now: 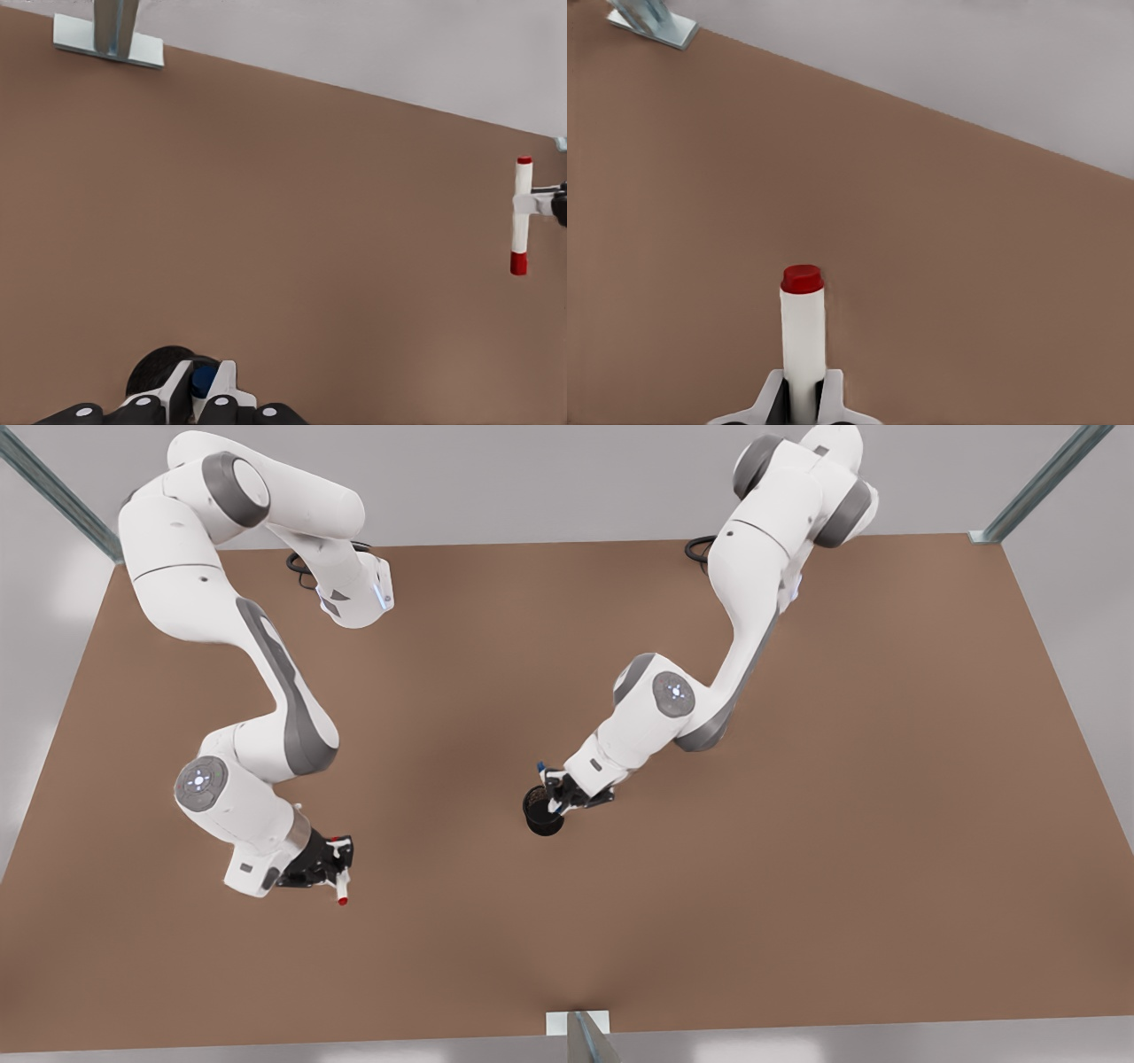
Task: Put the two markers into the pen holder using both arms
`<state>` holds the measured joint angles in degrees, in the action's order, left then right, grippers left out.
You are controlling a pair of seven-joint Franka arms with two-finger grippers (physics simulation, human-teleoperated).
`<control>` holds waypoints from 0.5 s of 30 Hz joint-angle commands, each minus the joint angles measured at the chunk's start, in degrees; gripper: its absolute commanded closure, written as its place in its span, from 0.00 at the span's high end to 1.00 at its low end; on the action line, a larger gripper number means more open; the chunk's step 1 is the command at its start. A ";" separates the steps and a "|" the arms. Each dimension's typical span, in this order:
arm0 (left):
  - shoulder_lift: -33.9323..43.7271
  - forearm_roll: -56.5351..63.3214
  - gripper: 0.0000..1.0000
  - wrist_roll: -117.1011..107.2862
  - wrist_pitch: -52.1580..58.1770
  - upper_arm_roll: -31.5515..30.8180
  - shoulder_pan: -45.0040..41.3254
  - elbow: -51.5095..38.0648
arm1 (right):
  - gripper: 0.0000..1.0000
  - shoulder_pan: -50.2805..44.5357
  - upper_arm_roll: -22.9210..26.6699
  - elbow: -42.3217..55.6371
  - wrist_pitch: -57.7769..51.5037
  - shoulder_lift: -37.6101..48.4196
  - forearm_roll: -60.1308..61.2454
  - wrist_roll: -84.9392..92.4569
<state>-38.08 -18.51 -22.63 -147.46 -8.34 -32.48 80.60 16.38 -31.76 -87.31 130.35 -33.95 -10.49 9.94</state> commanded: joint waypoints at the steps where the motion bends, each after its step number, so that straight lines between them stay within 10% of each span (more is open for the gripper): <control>1: -1.29 -2.06 0.21 5.40 -20.75 -0.37 -0.21 0.26 | 0.26 -0.21 -1.55 0.03 5.00 0.11 0.12 -6.87; 15: -2.70 -1.97 0.32 25.78 -29.72 -0.19 -2.23 12.56 | 0.26 2.25 -10.07 -7.61 21.70 0.38 0.12 -13.01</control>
<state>-40.63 -20.46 -11.94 -174.66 -8.56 -34.69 93.13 18.33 -41.24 -94.73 146.93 -33.68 -9.94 4.86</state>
